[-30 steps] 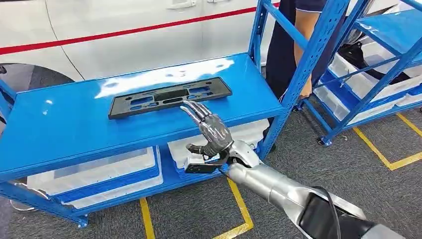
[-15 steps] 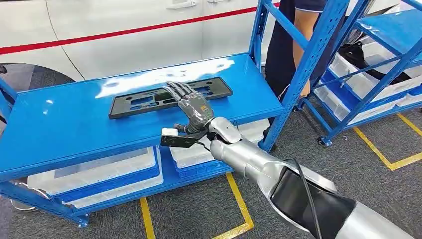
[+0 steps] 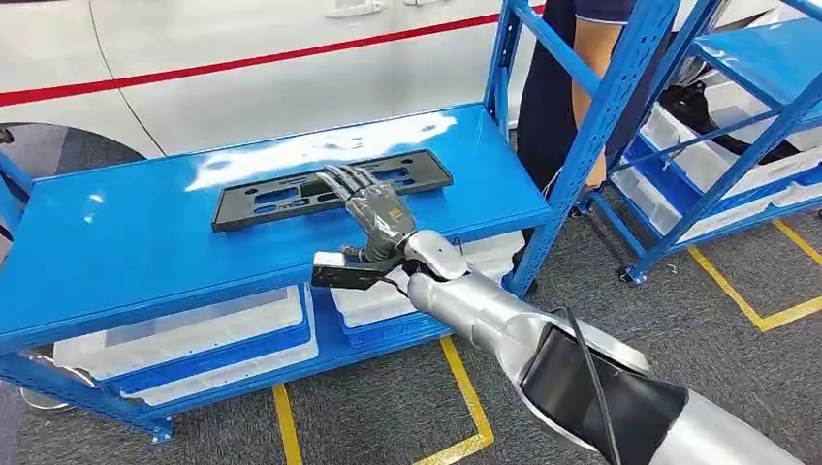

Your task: Take the parts from the cabinet and place them on the table.

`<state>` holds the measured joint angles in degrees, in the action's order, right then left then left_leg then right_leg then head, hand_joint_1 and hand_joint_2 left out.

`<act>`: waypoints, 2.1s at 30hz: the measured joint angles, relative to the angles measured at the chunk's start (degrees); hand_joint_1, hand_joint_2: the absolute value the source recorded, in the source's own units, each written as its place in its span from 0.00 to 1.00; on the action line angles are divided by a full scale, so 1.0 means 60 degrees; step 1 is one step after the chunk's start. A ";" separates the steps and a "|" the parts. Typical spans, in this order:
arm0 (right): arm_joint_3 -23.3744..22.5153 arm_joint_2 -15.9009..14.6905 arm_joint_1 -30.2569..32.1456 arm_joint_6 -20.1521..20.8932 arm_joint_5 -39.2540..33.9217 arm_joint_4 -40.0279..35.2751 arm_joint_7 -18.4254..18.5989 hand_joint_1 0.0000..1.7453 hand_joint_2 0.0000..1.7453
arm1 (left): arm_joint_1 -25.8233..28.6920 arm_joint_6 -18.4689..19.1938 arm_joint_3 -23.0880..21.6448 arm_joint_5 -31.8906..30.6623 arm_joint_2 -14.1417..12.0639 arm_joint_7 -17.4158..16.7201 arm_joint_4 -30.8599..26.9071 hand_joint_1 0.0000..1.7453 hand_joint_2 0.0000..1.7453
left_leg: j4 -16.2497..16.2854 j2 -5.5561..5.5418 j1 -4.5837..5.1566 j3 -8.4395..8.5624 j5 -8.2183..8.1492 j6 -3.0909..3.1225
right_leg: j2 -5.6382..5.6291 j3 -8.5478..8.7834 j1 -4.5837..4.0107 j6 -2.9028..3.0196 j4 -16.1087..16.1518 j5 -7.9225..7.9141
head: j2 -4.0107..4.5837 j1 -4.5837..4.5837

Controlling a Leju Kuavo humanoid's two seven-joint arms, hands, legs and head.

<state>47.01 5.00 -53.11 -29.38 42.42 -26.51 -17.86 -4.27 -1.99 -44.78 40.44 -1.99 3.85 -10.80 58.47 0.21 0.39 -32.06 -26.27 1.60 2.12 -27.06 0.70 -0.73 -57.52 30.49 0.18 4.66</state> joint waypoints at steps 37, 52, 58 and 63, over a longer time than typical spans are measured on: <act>0.0149 0.0219 0.0084 0.0109 0.0120 0.0608 -0.0142 0.00 1.00 | 0.0010 -0.0033 -0.0062 -0.0026 -0.0022 -0.0313 -0.0003 0.00 0.00 | -0.0082 -0.0277 -0.0017 0.0204 -0.0136 0.0196 | -0.0342 -0.1601 0.0004 0.0035 -0.1023 -0.0977 | 0.0000 0.0004; 0.0153 0.0226 0.0084 0.0084 0.0128 0.0645 -0.0142 0.00 1.00 | 0.0041 -0.0047 -0.0069 -0.0022 -0.0040 -0.0331 0.0000 0.00 0.00 | 0.0871 -0.0049 -0.0330 -0.0963 0.0489 -0.0545 | -0.0309 -0.0778 0.0137 0.0240 -0.0253 -0.0483 | 0.0000 0.0007; 0.0153 0.0241 0.0058 0.0062 0.0128 0.0634 -0.0149 0.00 1.00 | 0.0000 -0.0047 -0.0073 -0.0022 -0.0040 -0.0328 -0.0004 0.00 0.00 | 0.0133 -0.0069 -0.0226 -0.0607 0.0299 -0.0163 | -0.0272 -0.0732 0.0096 -0.0086 -0.0235 -0.0296 | 0.0000 0.0004; 0.0153 0.0237 0.0081 0.0062 0.0128 0.0652 -0.0146 0.00 1.00 | 0.0000 -0.0055 -0.0073 -0.0025 -0.0047 -0.0335 0.0000 0.00 0.00 | 0.0088 -0.0096 -0.0179 -0.0410 0.0140 0.0103 | -0.0319 -0.2412 0.0075 -0.0114 -0.3122 0.0711 | 0.0000 0.0007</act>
<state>47.93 6.43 -52.63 -29.00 43.19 -22.60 -18.73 -4.27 -2.32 -45.22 40.28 -2.27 1.84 -10.80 59.00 -0.37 -0.69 -34.52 -25.43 2.21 0.21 -41.53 1.15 -1.42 -76.25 34.76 0.18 4.70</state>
